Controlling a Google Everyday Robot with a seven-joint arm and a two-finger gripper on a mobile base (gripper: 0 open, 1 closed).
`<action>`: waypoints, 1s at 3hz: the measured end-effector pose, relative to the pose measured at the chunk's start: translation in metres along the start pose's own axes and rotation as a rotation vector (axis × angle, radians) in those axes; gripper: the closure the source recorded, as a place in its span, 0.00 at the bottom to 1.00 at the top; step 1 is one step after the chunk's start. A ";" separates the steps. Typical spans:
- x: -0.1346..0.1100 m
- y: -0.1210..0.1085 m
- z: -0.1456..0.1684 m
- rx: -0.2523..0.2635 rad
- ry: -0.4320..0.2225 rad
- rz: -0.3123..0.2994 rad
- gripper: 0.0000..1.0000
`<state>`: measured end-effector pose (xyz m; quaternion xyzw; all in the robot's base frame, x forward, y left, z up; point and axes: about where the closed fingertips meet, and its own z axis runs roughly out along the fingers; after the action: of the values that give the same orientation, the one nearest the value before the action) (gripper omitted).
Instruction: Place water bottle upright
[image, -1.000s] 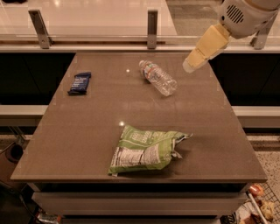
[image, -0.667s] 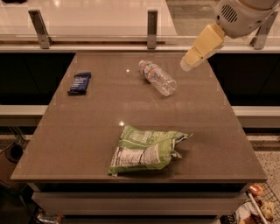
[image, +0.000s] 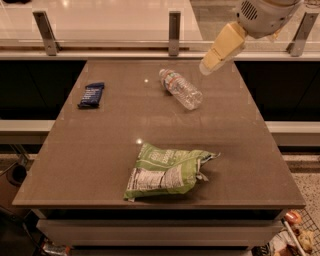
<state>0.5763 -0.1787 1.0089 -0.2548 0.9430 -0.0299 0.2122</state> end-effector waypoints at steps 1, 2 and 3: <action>-0.026 0.004 0.012 0.011 0.019 -0.027 0.00; -0.047 0.017 0.030 0.013 0.061 -0.046 0.00; -0.058 0.026 0.051 0.003 0.107 -0.046 0.00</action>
Offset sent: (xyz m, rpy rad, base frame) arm 0.0539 0.0614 -0.0263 -0.1037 0.1261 0.0276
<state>0.6308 -0.1245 0.9805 -0.2742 0.9468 -0.0496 0.1611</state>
